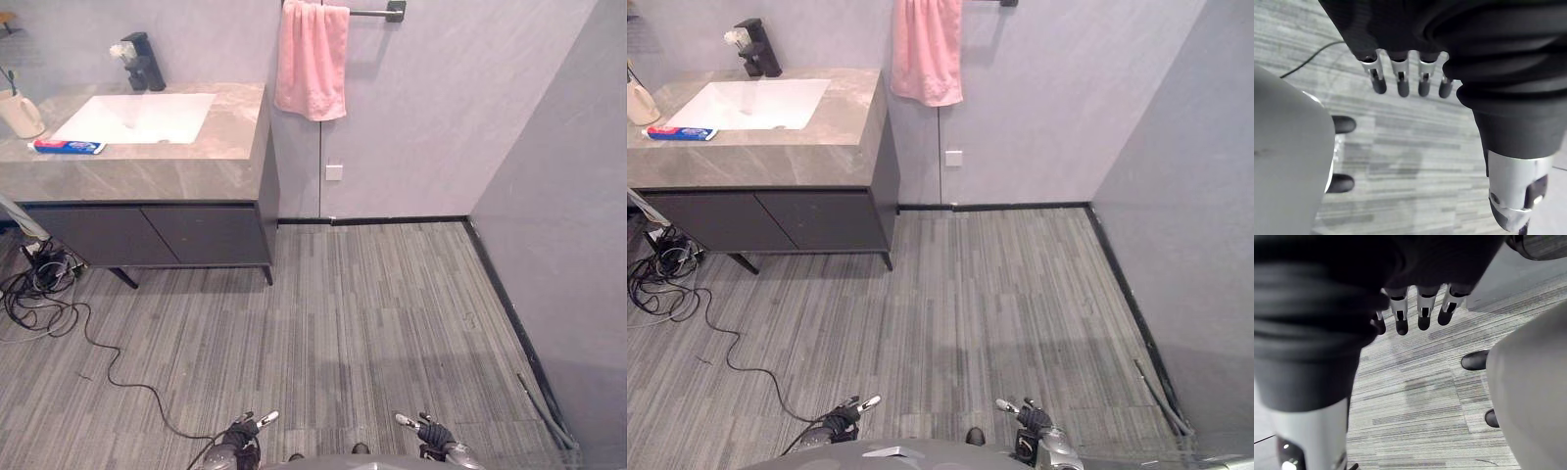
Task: Organize washtable
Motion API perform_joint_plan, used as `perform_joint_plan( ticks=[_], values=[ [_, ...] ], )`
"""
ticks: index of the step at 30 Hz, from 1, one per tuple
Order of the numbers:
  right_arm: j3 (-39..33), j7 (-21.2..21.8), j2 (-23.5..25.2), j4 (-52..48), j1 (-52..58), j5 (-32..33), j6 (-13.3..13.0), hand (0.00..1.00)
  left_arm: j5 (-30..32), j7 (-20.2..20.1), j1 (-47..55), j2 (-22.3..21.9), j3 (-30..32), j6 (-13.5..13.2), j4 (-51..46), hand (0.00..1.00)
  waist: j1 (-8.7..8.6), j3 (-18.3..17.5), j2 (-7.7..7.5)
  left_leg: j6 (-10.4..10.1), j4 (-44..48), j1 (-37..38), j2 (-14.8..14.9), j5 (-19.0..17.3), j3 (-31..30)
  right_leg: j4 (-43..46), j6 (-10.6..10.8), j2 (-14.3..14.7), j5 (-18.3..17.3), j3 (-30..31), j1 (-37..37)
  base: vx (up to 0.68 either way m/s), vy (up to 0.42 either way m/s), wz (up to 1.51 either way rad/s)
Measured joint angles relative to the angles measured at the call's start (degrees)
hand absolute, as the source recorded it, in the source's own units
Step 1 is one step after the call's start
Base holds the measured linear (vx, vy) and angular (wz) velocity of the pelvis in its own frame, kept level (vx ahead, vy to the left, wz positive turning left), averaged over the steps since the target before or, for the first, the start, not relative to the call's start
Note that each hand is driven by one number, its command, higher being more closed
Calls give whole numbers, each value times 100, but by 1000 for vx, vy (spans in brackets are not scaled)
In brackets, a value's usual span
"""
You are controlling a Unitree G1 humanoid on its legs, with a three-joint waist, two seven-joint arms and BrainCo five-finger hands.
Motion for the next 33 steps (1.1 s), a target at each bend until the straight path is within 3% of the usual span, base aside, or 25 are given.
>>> perform_joint_plan(
  ticks=[12, 33],
  values=[
    [1, -1, -7, -3, -11, 0, -3, 0, 225, 39, -24, -26, 98, -3, 57, 0, -2, 25, 50, -43, 27, 76, 2, -30, 22, -50, -14, 4, 11, -10, 105, 37, -2, 0],
    [6, -41, -26, -5, 11, 215, -6, 0, -188, 35, -28, -31, 206, -21, 189, 0, 5, 34, 67, -37, 25, 61, 7, -38, 108, -56, -15, 12, 12, 27, 81, -4, 1, -1]
  ],
)
